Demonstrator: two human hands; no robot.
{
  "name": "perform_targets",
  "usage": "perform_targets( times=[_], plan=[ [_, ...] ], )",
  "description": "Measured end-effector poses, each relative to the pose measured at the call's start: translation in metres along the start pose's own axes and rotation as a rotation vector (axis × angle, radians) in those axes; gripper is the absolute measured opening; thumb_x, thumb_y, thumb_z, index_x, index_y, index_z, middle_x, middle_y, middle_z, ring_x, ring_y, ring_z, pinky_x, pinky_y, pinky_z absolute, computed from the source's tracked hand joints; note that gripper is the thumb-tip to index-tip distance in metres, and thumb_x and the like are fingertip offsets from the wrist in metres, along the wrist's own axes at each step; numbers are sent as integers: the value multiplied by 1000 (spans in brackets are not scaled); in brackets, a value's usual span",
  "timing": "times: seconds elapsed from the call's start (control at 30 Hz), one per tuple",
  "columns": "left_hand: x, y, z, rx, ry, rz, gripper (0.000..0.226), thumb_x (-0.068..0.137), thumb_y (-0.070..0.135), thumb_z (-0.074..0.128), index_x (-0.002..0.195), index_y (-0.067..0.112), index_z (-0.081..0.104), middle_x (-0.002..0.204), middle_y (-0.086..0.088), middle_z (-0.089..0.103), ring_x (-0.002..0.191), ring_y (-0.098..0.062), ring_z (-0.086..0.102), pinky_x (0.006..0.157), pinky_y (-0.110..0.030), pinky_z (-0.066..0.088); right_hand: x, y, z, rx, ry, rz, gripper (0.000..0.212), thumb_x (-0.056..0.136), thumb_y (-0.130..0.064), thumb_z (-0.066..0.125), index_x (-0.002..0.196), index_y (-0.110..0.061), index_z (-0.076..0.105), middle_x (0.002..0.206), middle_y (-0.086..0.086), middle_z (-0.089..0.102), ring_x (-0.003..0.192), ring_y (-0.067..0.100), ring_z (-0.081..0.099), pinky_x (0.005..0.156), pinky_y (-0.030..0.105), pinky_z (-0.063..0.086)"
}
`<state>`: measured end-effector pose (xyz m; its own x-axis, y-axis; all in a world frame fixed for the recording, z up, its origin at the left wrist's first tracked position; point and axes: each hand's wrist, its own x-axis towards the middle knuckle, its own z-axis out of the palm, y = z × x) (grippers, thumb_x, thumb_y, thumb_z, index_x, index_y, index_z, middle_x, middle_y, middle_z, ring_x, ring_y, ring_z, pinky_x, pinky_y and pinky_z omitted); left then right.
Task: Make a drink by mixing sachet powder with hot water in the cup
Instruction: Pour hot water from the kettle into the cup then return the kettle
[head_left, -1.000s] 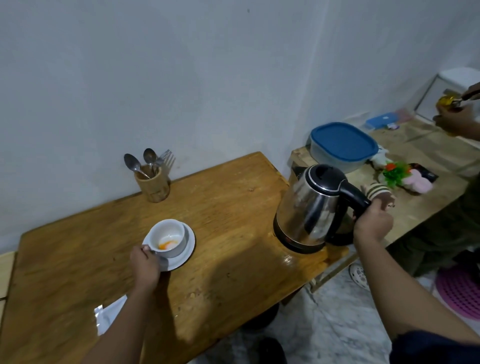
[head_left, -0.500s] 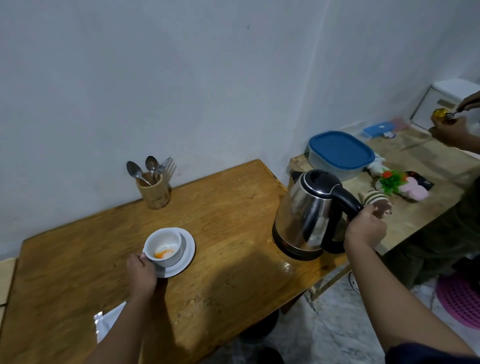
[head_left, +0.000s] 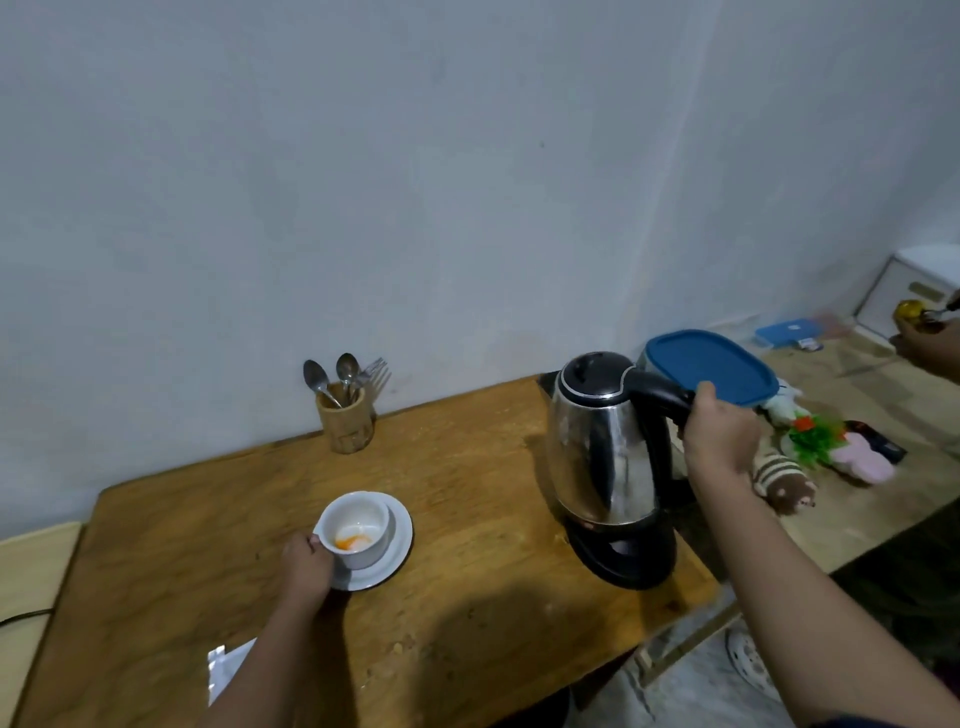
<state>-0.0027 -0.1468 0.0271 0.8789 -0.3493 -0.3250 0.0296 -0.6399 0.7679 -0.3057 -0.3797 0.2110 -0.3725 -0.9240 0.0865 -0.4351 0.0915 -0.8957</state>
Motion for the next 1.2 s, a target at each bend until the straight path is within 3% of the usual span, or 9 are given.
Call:
perform_targets(
  times=[0.27, 0.6, 0.73, 0.9, 1.2],
  plan=[
    [-2, 0, -6, -2, -24, 43, 24, 96, 9, 37, 102, -9, 51, 117, -31, 56, 108, -41, 53, 84, -41, 41, -31, -33, 62, -149, -295, -348, 50, 85, -27, 51, 38, -12, 39, 42, 3, 36, 43, 23, 35, 46, 29, 27],
    [3, -1, -11, 18, -89, 9, 28, 97, 18, 37, 106, -2, 54, 114, -25, 60, 102, -36, 56, 77, -34, 38, -88, -57, 124, -283, -714, -620, 46, 82, -26, 50, 42, -13, 32, 42, 2, 27, 40, 20, 24, 43, 27, 17],
    [3, -2, -13, -37, -124, 7, 24, 97, 15, 35, 105, 2, 54, 106, -18, 58, 89, -22, 48, 77, -30, 36, -104, -64, 140, -309, -749, -709, 46, 78, -25, 51, 39, -17, 29, 40, -1, 23, 38, 18, 21, 43, 24, 15],
    [3, -3, -15, -59, -131, 31, 16, 97, 15, 37, 90, 10, 51, 90, -10, 53, 84, -22, 47, 72, -29, 36, -114, -71, 153, -332, -764, -797, 46, 79, -26, 50, 39, -17, 30, 38, -4, 23, 37, 18, 21, 43, 21, 16],
    [4, 0, -16, -57, -142, -6, 15, 97, 16, 39, 92, 12, 52, 95, -9, 54, 88, -21, 48, 74, -30, 37, -119, -79, 161, -403, -750, -936, 43, 77, -26, 50, 39, -14, 34, 37, -4, 27, 37, 17, 26, 45, 20, 23]
  ],
)
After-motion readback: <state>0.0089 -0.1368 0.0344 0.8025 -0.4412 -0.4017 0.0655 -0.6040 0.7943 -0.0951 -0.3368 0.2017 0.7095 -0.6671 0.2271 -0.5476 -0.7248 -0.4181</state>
